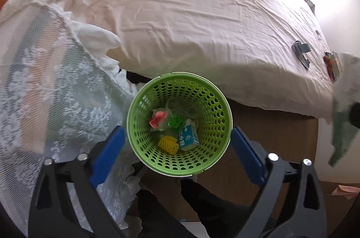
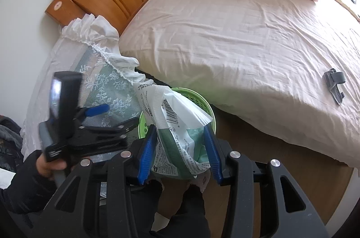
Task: Collect trash
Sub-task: 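Carry both packets to the wastebasket and open both tools to drop them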
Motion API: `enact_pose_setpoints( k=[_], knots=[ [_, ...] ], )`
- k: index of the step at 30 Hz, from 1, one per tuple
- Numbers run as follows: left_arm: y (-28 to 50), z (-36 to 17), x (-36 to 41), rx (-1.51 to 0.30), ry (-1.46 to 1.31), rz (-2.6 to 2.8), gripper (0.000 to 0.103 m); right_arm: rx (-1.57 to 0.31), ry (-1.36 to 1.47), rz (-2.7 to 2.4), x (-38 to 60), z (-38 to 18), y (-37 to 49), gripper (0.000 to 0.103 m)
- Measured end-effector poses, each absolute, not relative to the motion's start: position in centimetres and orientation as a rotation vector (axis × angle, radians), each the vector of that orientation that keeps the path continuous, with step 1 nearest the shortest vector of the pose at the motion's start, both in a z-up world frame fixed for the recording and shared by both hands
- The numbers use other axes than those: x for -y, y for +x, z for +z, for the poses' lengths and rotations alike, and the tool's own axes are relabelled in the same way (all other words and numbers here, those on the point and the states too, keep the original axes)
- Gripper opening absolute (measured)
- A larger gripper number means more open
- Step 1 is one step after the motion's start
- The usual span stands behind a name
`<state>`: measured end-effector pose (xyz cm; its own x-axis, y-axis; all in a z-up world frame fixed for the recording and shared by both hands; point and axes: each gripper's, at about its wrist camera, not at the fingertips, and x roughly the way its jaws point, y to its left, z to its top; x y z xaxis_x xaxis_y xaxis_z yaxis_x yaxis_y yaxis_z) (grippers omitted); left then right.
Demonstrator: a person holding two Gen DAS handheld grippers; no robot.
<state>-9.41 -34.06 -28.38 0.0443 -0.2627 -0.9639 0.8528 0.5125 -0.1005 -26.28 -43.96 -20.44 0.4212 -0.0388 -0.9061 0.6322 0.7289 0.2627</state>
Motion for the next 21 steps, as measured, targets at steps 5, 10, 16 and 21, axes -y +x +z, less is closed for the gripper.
enact_pose_setpoints(
  k=[5, 10, 16, 21],
  knots=[
    [-9.5, -26.0, 32.6, -1.211, 0.617, -0.928, 0.092, -1.1, 0.669, -0.455, 44.4, -23.2, -25.3, 0.044],
    [-9.2, -22.4, 29.4, -1.181, 0.573, -0.914, 0.093, -1.164, 0.696, -0.431, 43.9, -27.9, -22.9, 0.044],
    [-8.3, -19.7, 26.2, -1.16, 0.532, -0.877, 0.095, -1.253, 0.703, -0.381, 41.4, -34.0, -18.8, 0.045],
    [-7.8, -19.1, 24.7, -1.145, 0.539, -0.849, 0.095, -1.326, 0.7, -0.415, 39.7, -36.8, -17.4, 0.09]
  ],
)
